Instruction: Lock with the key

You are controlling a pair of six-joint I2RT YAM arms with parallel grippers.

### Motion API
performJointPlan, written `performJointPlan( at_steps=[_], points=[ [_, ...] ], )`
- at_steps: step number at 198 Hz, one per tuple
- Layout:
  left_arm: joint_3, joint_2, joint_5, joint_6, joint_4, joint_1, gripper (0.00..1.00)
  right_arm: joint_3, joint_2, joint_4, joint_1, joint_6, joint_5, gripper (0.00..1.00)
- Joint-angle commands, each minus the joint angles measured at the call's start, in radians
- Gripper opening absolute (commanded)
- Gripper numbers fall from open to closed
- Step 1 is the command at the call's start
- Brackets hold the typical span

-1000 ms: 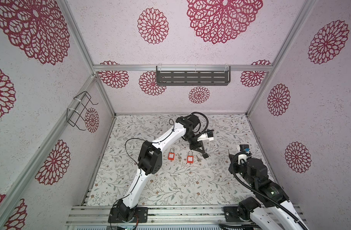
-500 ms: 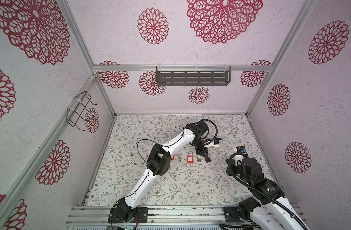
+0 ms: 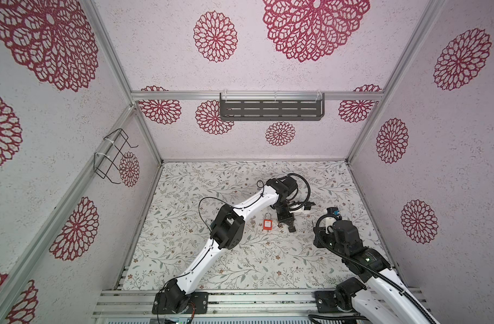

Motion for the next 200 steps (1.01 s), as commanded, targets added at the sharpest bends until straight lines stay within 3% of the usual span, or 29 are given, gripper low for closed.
performJointPlan(
  at_steps=[1,37,83,98,160,200],
  points=[
    [0.016,0.025,-0.041,0.008,0.037,-0.017,0.05,-0.01,-0.022,0.04,-0.003,0.046,-0.008,0.0],
    [0.013,0.026,-0.07,-0.013,0.092,-0.028,0.2,-0.028,-0.041,0.037,-0.002,0.063,-0.01,0.0],
    [0.005,0.028,-0.097,-0.03,0.147,-0.035,0.26,-0.04,-0.046,0.04,-0.002,0.081,-0.011,0.0],
    [-0.003,0.026,-0.113,-0.044,0.17,-0.035,0.34,-0.043,-0.047,0.042,-0.003,0.086,-0.01,0.0],
    [-0.008,-0.002,-0.145,-0.125,0.253,-0.02,0.4,-0.051,-0.036,0.054,-0.003,0.107,-0.01,0.0],
    [-0.112,-0.139,-0.17,-0.215,0.386,0.04,0.43,-0.066,0.005,0.094,-0.003,0.142,-0.008,0.0]
  ],
)
